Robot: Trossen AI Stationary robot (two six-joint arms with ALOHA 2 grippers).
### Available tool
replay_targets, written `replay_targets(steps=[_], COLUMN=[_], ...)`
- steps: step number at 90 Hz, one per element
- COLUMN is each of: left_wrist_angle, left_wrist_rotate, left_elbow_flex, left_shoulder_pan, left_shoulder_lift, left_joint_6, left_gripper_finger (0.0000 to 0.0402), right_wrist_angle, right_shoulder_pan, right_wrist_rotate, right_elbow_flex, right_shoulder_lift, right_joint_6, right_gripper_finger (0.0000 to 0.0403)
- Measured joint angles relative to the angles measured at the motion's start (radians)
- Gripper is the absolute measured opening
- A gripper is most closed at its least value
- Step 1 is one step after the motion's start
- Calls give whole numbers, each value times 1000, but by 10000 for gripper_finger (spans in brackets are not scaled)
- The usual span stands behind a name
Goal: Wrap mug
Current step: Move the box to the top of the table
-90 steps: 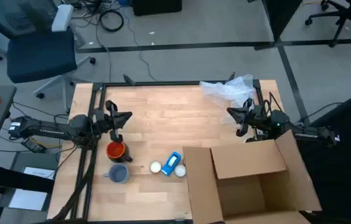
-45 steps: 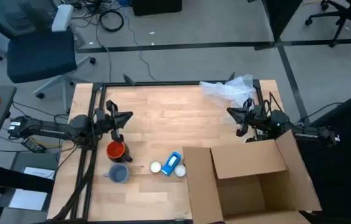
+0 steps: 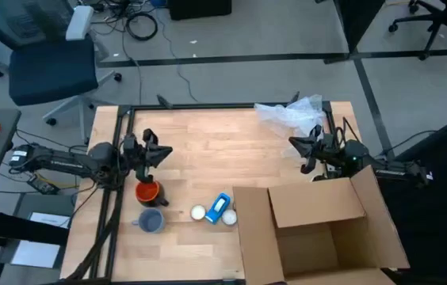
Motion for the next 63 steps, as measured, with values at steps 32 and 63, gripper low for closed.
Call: replay_targets(steps=[32,63], left_wrist_angle=[-129,-448], left_wrist_rotate=[251,68], left_elbow_flex=[411,649], left_shoulder_pan=[-129,-243], left_shoulder_lift=[346,475], left_joint_6=[341,686], left_gripper_finger=[18,144], right_wrist_angle=[0,0], right_shoulder_pan=[0,0], right_wrist_rotate=[0,0], right_elbow_flex=[0,0], right_shoulder_lift=[0,0], right_joint_6=[0,0], right_gripper_finger=[0,0])
